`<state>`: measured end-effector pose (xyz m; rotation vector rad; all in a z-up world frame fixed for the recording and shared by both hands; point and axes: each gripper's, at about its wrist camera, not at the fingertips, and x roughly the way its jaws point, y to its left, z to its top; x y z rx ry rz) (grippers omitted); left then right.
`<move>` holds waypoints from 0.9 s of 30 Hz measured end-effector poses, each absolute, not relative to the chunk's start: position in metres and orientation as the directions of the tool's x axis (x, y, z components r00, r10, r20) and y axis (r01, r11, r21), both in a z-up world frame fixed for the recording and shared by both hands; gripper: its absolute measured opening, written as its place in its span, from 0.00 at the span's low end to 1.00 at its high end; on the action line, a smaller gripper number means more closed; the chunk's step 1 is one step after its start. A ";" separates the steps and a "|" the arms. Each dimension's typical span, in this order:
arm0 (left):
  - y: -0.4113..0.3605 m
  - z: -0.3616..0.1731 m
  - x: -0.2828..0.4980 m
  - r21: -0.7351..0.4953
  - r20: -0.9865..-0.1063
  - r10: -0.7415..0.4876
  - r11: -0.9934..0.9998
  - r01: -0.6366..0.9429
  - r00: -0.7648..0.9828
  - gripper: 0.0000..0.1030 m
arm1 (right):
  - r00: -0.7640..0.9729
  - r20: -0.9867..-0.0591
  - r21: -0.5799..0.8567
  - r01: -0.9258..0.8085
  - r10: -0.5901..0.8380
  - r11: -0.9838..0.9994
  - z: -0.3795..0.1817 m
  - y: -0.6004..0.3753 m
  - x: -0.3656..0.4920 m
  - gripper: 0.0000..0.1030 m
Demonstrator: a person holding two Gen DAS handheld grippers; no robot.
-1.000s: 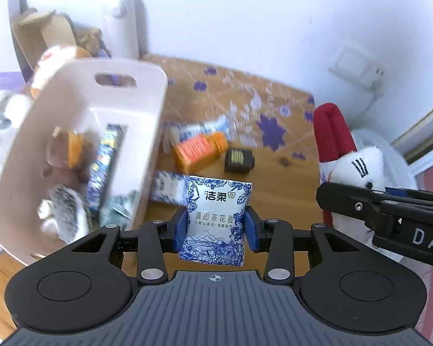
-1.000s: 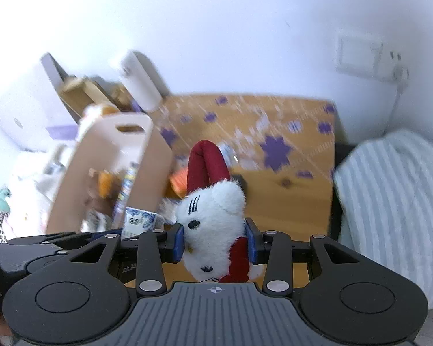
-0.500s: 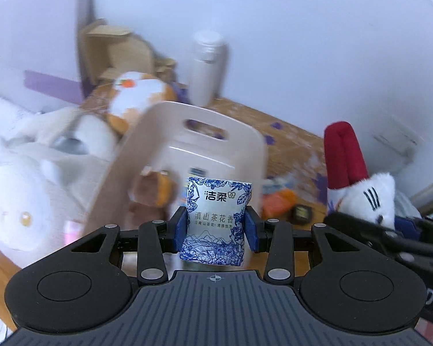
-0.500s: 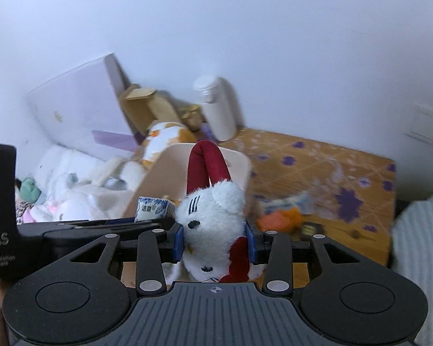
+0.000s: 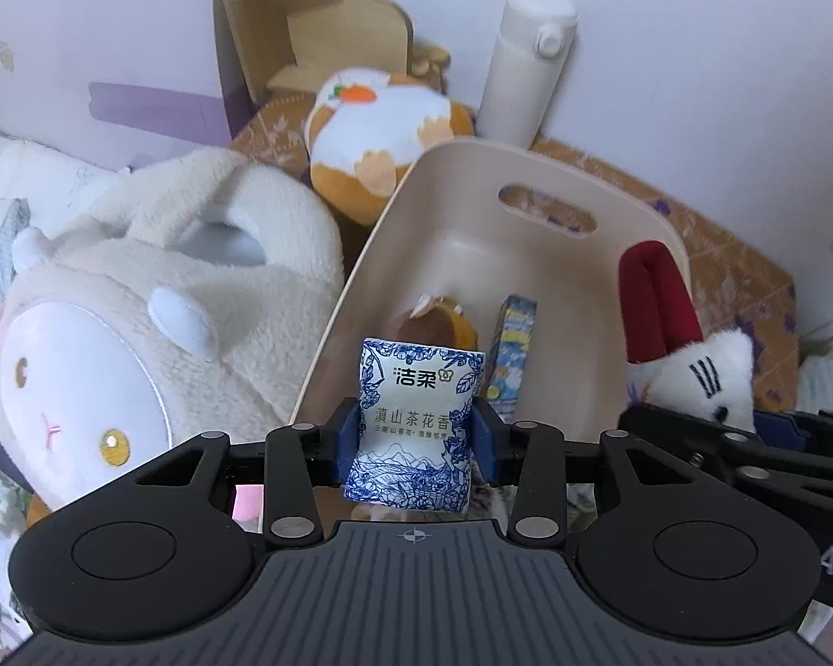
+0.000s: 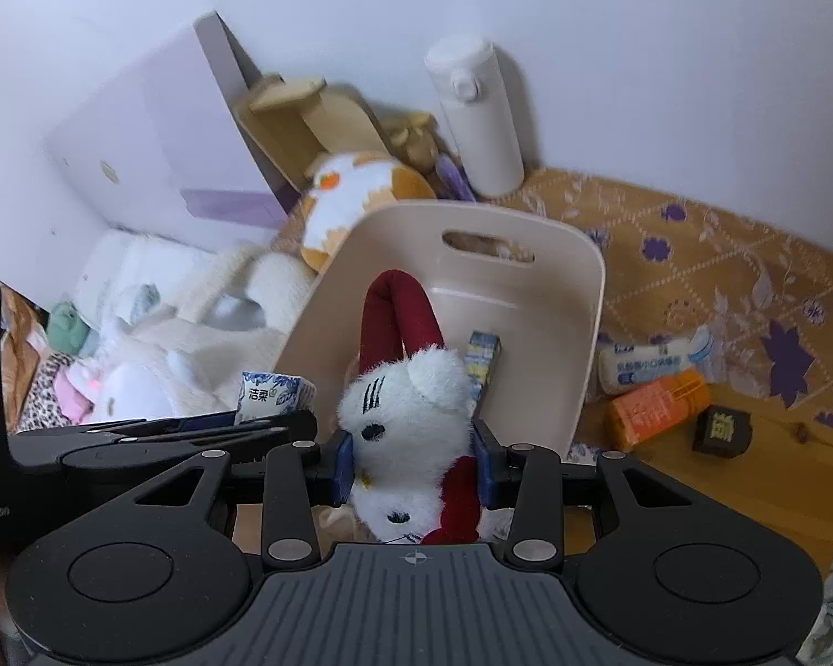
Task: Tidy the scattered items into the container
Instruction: 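Carry Hello Kitty plush and blue tissue pack into the beige basket and release both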
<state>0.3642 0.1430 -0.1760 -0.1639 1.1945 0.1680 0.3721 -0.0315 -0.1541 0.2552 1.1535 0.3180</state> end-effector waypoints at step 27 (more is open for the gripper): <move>0.133 -0.188 0.361 0.072 -0.939 0.124 0.983 -0.168 0.320 0.68 | 0.340 -0.896 0.262 -0.119 0.287 0.958 -0.173 -0.030 0.382 0.60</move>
